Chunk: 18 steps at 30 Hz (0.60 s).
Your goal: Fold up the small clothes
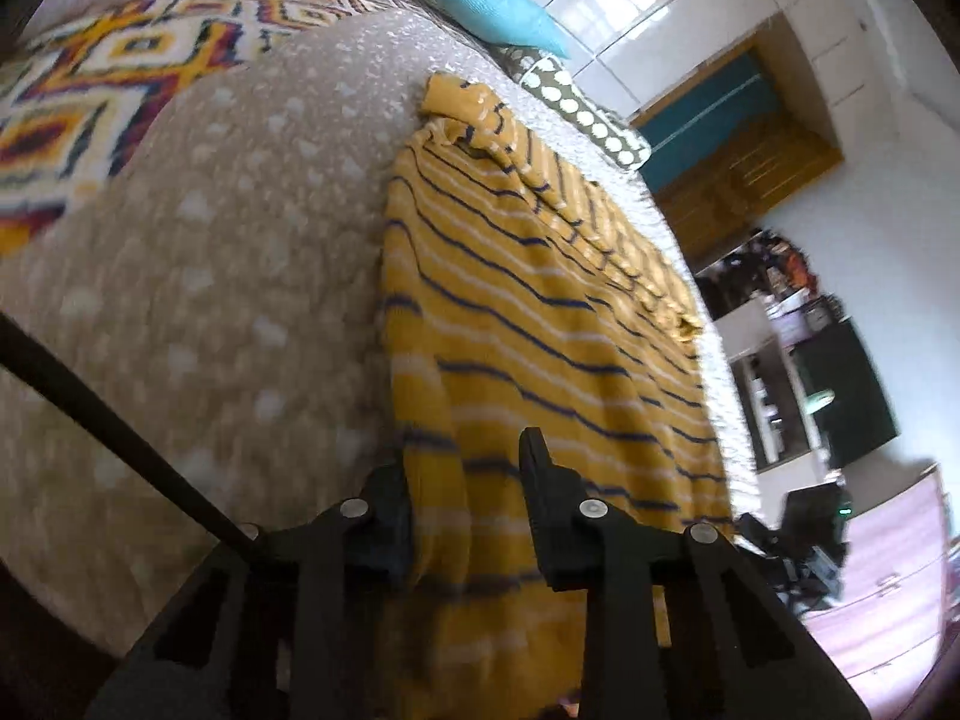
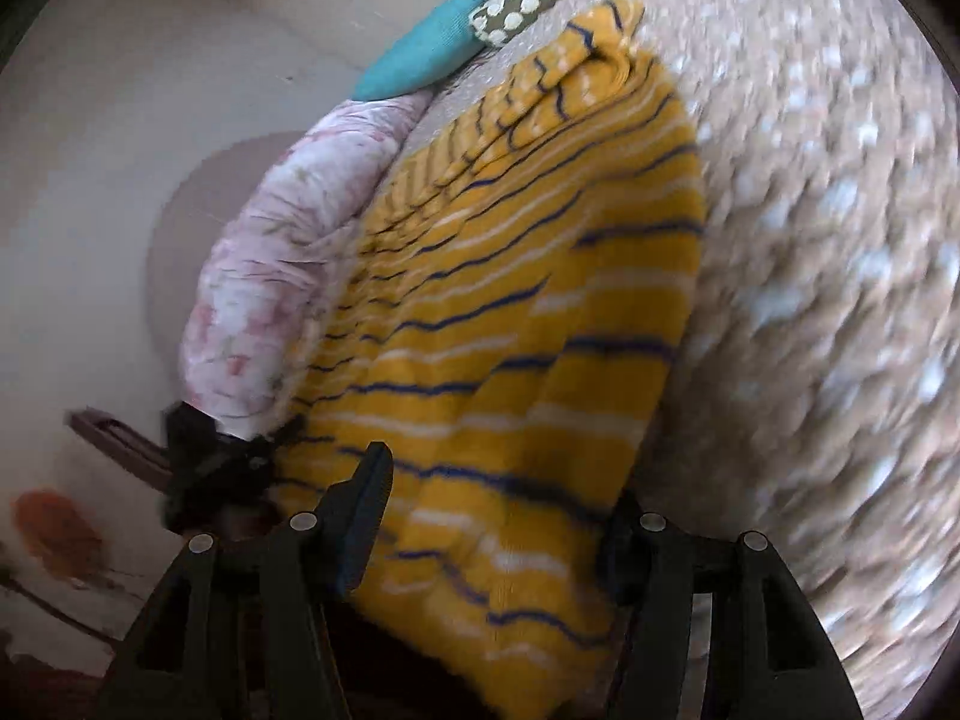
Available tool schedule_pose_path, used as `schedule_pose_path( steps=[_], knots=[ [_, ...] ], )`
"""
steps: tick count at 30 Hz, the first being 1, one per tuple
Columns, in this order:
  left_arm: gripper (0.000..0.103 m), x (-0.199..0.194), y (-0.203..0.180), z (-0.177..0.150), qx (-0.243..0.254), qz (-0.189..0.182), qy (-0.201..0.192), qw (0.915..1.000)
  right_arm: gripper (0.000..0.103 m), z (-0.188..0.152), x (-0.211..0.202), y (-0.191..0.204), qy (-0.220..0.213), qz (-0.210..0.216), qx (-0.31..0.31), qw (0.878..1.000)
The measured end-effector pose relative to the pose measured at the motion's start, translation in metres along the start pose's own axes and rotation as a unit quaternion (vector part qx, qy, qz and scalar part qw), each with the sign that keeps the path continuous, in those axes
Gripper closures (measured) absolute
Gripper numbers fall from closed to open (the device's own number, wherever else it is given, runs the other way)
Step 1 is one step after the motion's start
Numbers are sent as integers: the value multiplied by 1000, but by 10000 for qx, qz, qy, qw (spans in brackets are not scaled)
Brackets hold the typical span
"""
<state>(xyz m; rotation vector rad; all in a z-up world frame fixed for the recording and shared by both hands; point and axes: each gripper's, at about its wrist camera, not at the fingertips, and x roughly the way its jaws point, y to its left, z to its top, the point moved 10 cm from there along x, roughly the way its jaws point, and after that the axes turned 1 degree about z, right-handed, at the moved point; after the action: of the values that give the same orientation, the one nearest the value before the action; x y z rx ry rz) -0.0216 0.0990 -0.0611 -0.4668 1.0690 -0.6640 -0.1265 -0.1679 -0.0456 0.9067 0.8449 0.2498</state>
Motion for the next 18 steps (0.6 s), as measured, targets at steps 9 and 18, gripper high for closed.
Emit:
schedule_pose_path(
  steps=[9,18],
  knots=[
    [75,-7,-10,-35,-14,-170,89,9998,42,-44,4,7,216,347,190,9990],
    [94,1,-23,-36,538,903,169,9943,74,-50,3,-1,237,-87,146,9996]
  ],
)
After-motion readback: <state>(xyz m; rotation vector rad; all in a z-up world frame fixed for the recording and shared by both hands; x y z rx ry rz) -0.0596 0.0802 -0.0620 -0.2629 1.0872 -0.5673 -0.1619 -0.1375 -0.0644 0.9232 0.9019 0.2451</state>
